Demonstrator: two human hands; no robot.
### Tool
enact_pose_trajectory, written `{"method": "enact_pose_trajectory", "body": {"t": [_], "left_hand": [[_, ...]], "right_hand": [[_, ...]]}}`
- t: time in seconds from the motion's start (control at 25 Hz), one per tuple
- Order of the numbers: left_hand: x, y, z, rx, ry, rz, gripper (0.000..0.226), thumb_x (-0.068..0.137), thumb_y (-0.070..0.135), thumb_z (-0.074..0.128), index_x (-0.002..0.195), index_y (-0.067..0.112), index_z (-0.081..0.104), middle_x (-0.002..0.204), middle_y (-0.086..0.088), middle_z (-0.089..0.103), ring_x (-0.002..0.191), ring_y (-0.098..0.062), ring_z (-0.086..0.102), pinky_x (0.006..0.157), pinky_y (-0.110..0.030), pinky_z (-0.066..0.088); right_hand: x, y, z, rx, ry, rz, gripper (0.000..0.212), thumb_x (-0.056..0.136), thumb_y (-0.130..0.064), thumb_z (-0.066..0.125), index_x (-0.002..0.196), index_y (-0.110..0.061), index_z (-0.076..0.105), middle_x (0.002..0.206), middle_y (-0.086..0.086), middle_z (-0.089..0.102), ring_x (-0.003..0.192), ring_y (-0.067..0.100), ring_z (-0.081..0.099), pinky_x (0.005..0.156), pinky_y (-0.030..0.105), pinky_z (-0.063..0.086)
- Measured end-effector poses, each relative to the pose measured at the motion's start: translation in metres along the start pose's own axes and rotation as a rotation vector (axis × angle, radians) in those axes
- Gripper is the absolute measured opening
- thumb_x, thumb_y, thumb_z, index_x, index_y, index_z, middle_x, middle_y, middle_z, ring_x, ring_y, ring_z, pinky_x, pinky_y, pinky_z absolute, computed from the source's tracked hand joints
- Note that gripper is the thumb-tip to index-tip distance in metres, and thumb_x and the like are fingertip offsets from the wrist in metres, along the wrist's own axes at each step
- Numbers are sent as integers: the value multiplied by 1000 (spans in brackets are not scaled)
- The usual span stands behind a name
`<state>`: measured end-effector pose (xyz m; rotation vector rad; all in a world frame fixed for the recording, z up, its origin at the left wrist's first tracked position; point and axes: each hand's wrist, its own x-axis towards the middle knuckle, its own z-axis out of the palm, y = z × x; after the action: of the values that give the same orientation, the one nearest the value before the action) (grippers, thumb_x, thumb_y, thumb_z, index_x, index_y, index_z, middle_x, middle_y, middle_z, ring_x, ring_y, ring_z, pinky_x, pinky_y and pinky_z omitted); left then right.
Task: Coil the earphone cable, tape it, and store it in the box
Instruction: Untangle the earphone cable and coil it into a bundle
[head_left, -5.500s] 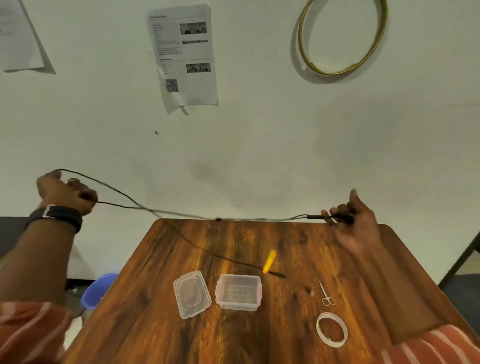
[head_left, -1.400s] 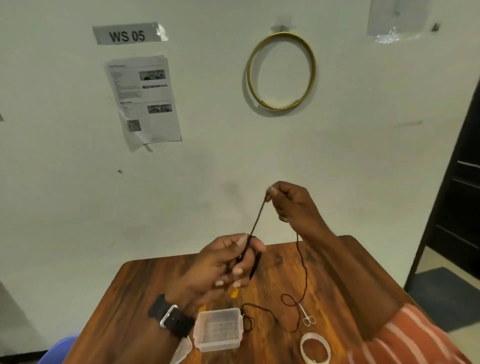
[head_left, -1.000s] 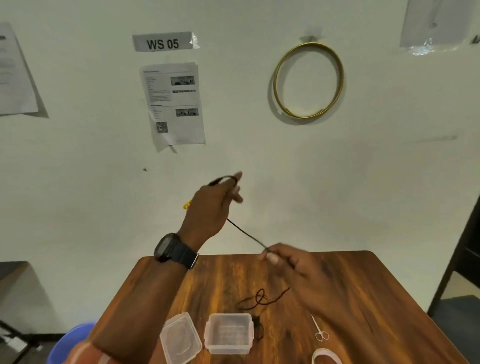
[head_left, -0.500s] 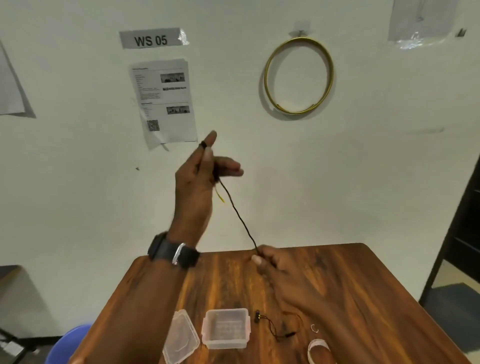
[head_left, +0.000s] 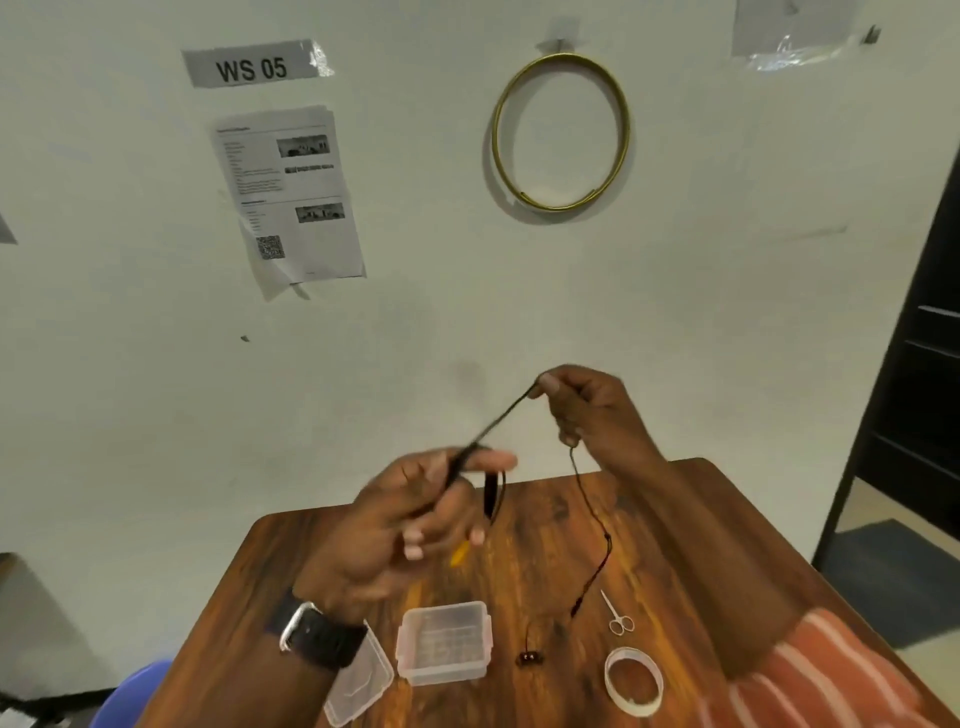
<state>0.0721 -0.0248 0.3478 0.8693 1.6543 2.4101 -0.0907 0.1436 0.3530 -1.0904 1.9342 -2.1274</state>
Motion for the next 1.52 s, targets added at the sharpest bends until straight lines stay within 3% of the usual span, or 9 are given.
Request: {"method": "enact_pose_trajectory", "body": {"t": [0.12, 0.24, 0.36, 0.56, 0.8, 0.92, 1.04, 1.24, 1.52], "left_hand": [[35, 38, 6, -53, 318, 444, 41, 103, 20, 41, 139, 0, 47, 60, 6, 61, 56, -8, 62, 88, -26, 54], [61, 74, -28, 954, 847, 538, 31, 105, 14, 44, 130, 3, 59, 88, 6, 77, 88, -4, 72, 98, -22, 48], [43, 57, -56, 1581, 654, 210, 22, 103, 14, 50, 115, 14, 67, 94, 7, 76, 77, -9, 72, 85, -32, 57], [-11, -5, -32, 668, 180, -256, 41, 106, 28, 40, 126, -2, 62, 52, 7, 55, 49, -16, 53, 63, -26, 47], [24, 41, 6, 56, 511, 467, 41, 106, 23, 33, 139, 2, 47, 58, 7, 64, 53, -8, 61, 87, -27, 56], [55, 77, -27, 836, 888, 591, 33, 107, 18, 37, 137, 11, 51, 81, 6, 76, 88, -5, 72, 97, -25, 50], [47, 63, -70, 1702, 692, 242, 31, 104, 22, 44, 125, 9, 63, 83, -2, 75, 76, -10, 68, 81, -30, 55], [2, 7, -55, 717, 291, -245, 40, 106, 27, 38, 126, 5, 64, 50, 2, 49, 48, -12, 45, 67, -22, 49], [39, 50, -30, 101, 633, 474, 46, 103, 24, 37, 143, 2, 43, 60, 5, 65, 53, -9, 62, 77, -22, 54]], "right_hand": [[-46, 37, 40, -41, -181, 117, 10, 92, -24, 66, 98, -22, 73, 66, -3, 66, 57, 5, 54, 52, 23, 42], [-91, 39, 49, -89, -328, 141, 16, 96, -22, 61, 107, -22, 72, 70, -19, 69, 63, -5, 60, 60, 13, 43], [-83, 4, 24, -94, -168, 7, 20, 97, -20, 56, 95, -21, 75, 75, -14, 71, 71, 2, 65, 68, 21, 48], [-22, -31, -13, -67, 82, -125, 30, 100, -18, 54, 78, -26, 72, 53, -10, 40, 46, 6, 32, 44, 20, 27], [-55, 29, 27, -123, -111, 59, 22, 100, -27, 53, 91, -21, 72, 63, 2, 53, 56, 14, 46, 52, 30, 38], [-88, 24, 41, -146, -359, 63, 17, 98, -29, 56, 103, -26, 72, 66, -7, 60, 60, 7, 54, 57, 20, 44], [-68, -7, 31, -138, -311, -14, 19, 99, -16, 54, 99, -20, 73, 68, -16, 66, 61, 1, 58, 60, 13, 45], [14, -29, 2, -104, 1, -67, 30, 101, -21, 51, 78, -21, 70, 53, -10, 37, 46, 7, 28, 48, 23, 24], [-42, 40, 64, -205, -368, 82, 16, 100, -24, 53, 93, -28, 67, 62, -17, 59, 56, -3, 53, 57, 18, 43]]}}
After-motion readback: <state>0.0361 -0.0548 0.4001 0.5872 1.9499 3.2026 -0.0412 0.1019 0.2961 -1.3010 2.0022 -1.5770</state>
